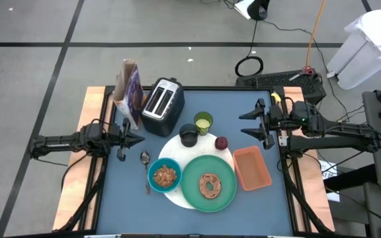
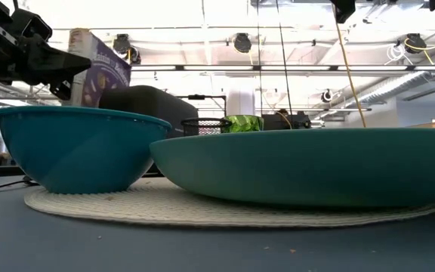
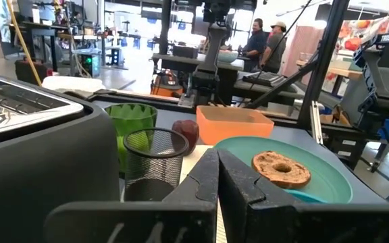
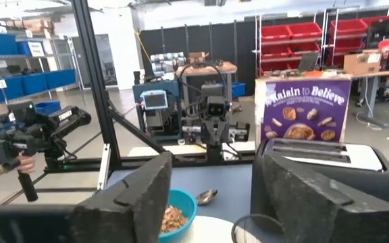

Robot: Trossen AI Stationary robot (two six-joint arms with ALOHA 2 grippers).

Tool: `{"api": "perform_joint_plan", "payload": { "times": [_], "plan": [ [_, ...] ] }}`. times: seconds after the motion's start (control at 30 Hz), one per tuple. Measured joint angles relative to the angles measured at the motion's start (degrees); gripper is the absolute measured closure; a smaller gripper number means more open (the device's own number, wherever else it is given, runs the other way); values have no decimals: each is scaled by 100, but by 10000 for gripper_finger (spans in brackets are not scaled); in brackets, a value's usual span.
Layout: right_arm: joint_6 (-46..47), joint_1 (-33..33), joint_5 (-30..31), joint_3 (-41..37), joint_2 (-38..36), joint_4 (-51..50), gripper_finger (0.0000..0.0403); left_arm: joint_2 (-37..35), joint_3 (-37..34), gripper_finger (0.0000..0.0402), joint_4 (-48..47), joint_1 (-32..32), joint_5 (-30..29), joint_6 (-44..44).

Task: Arrange a breakfast setting
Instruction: Return to Home Position

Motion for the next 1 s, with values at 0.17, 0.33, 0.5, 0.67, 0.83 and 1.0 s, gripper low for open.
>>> {"api": "perform_joint_plan", "payload": {
  "times": [0.17, 0.33, 0.5, 0.67, 0.83, 1.0],
  "plan": [
    [-2, 2, 0, 0, 0, -327, 222, 0, 0, 395, 0, 4, 0, 0],
    [-48, 1, 0, 0, 0, -839, 297, 0, 0, 388, 0, 4, 0, -2],
    [-416, 1, 0, 0, 0, -1037, 377, 0, 0, 386, 0, 4, 0, -4],
    [-622, 2, -4, 0, -101, -1366, 393, 0, 0, 386, 0, 4, 0, -7],
    [-572, 2, -2, -330, -527, -1624, 399, 0, 0, 385, 0, 4, 0, -9],
    [-506, 2, 24, -904, -1129, -1532, 400, 0, 0, 385, 0, 4, 0, -13]
  ]
}}
